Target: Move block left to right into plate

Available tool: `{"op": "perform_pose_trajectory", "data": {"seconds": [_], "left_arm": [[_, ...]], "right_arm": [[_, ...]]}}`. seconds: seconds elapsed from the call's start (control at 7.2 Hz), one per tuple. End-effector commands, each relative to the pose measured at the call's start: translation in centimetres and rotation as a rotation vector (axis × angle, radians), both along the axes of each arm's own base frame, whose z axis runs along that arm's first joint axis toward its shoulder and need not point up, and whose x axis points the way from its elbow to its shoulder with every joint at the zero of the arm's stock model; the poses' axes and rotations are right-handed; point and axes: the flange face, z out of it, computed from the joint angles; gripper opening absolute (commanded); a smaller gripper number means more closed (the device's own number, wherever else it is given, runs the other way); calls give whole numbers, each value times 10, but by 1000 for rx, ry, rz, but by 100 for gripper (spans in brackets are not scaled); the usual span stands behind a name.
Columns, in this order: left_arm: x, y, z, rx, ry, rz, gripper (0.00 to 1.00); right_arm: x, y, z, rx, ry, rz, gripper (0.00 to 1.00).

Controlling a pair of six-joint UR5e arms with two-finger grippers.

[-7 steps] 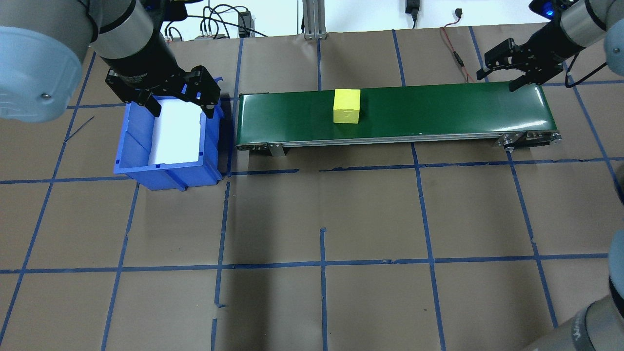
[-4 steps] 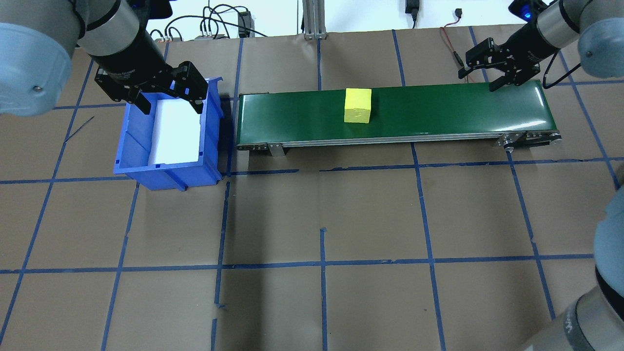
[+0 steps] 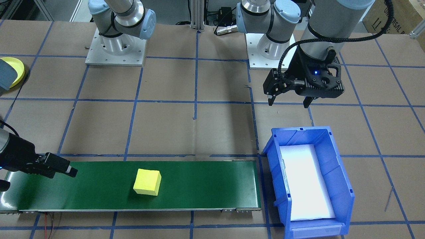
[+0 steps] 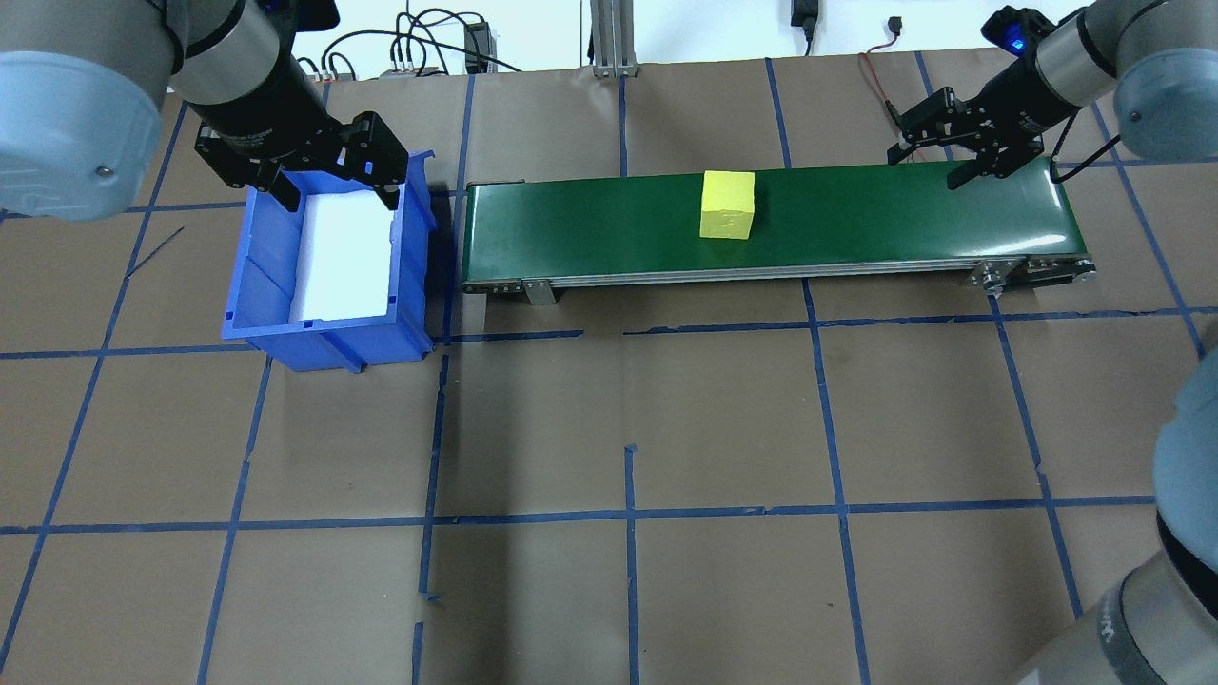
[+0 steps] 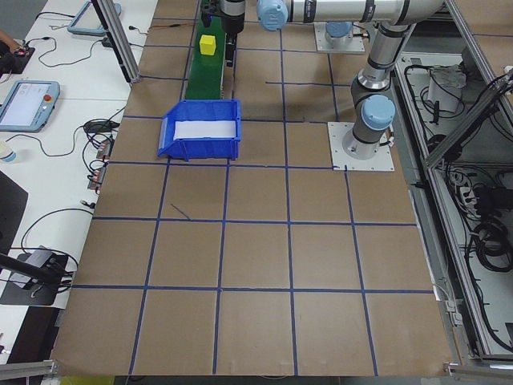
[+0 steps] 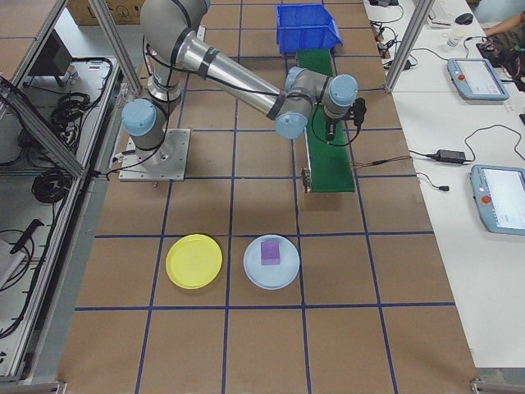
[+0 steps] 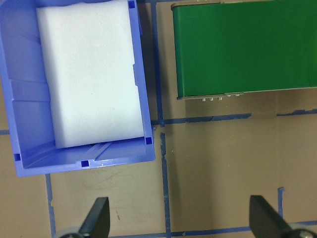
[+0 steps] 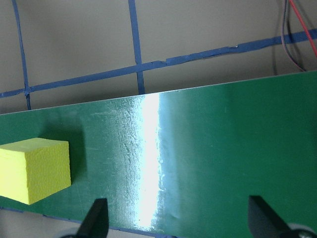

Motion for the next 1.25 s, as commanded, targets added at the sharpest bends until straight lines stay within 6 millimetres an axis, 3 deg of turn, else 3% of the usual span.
{"op": "perform_pose_trajectory", "data": {"seconds": [0.0, 0.14, 0.28, 0.83, 1.11], "left_arm": [[1, -6, -1, -9, -2, 2, 100], [4, -7, 3, -15, -4, 7, 100], [20, -10, 9, -12, -13, 39, 100], [8, 53, 42, 49, -6, 18, 100], [-20, 59, 39, 52, 12, -38, 100]], "right_arm": [[1, -4, -9, -15, -20, 44, 100], [2, -4, -17, -32, -28, 80, 100], [2, -4, -15, -37, -28, 82, 100], [3, -1, -24, -21, -35, 80, 100], [3, -1, -24, -20, -35, 77, 100]]}}
